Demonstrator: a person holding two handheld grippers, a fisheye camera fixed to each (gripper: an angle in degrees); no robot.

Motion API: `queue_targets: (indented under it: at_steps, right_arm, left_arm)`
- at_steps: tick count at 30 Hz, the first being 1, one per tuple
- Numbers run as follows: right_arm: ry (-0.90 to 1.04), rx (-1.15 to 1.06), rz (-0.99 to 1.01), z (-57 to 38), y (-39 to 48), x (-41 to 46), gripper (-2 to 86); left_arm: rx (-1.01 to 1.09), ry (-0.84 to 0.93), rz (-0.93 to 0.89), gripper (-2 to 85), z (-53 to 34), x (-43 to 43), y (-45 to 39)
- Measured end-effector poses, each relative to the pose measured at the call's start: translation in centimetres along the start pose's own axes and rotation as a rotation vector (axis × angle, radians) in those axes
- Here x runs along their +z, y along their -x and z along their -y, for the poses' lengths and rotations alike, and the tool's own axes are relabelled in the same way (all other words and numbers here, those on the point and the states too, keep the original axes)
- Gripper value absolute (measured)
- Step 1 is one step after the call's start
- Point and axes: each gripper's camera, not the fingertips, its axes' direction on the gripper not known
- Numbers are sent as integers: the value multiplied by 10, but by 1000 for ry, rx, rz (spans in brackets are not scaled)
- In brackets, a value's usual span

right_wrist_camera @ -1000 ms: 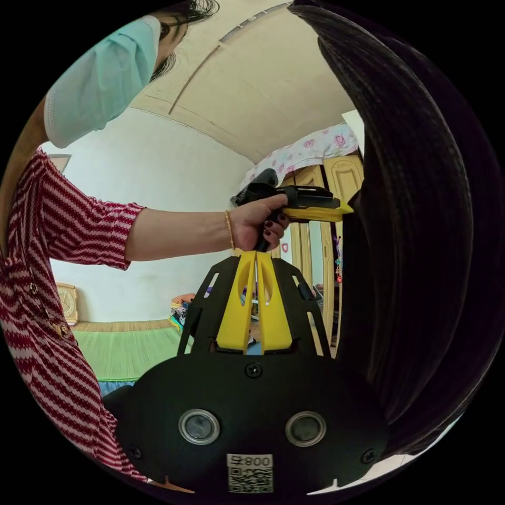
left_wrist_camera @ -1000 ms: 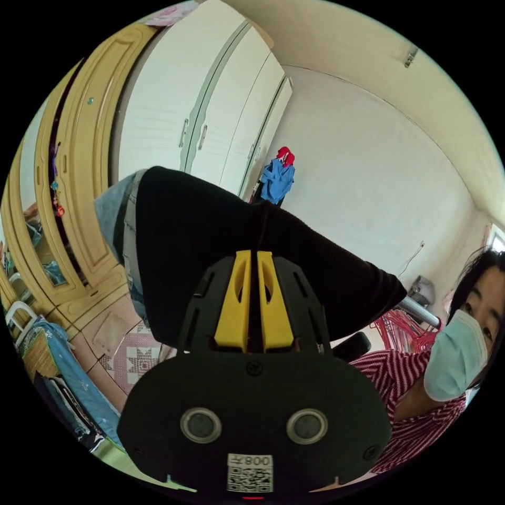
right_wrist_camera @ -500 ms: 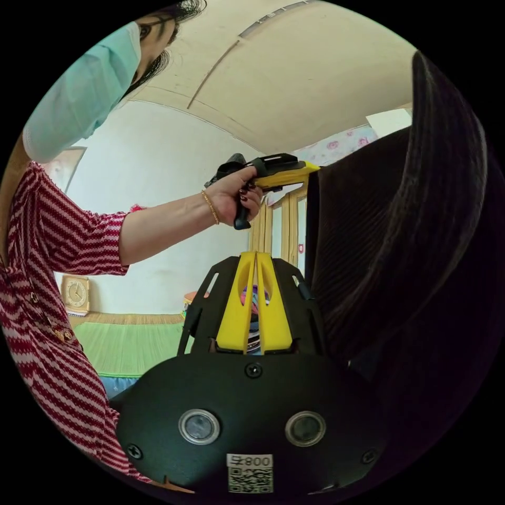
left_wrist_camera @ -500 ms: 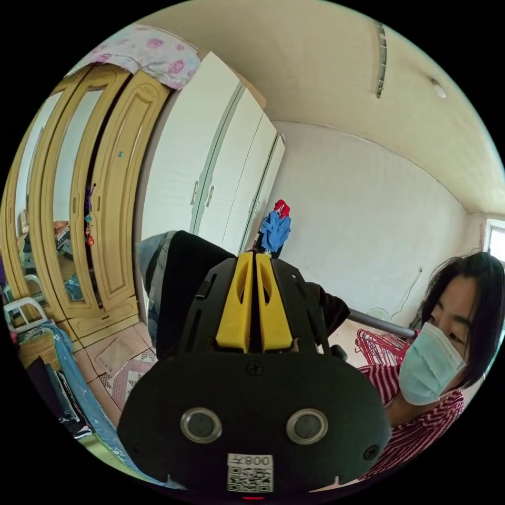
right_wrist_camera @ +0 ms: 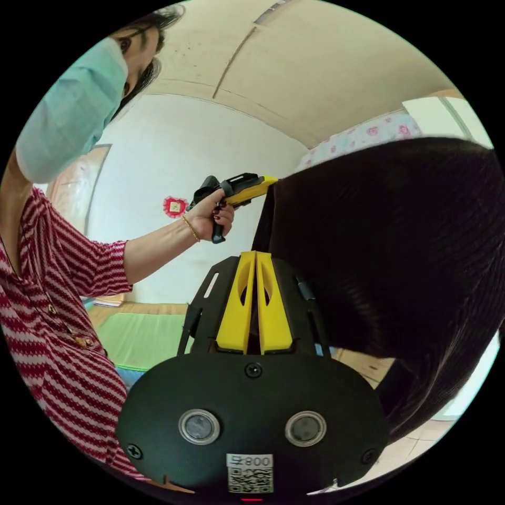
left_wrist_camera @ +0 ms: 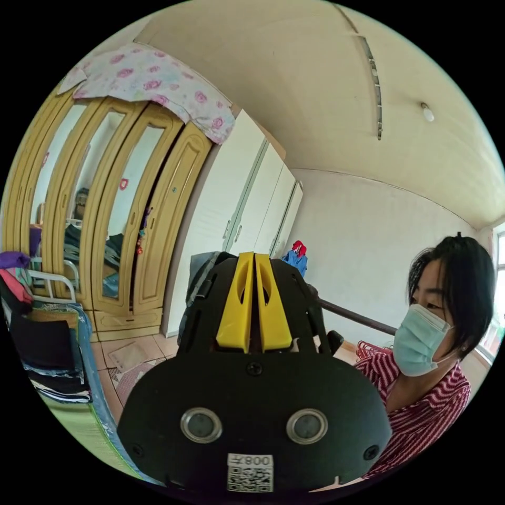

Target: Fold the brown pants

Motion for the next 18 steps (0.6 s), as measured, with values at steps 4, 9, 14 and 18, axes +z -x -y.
queue_targets:
  at_steps: [4,9,14,18]
  right_arm:
    - [72,51,176,-42,-19,58,0]
    - [170,105,365,-101,-38,135,0]
    - [322,213,654,-191,-47,228,0]
    - [546,395,944,-316,-44,319,2]
  left_arm:
    - [40,-67,80,-1,2,-76,-8]
    - [17,-164,175,0,-2,-169,-6]
    - [-61,-168,402,0,-24,-273,0]
    - [-210,-78,552,-1,-59,-329,17]
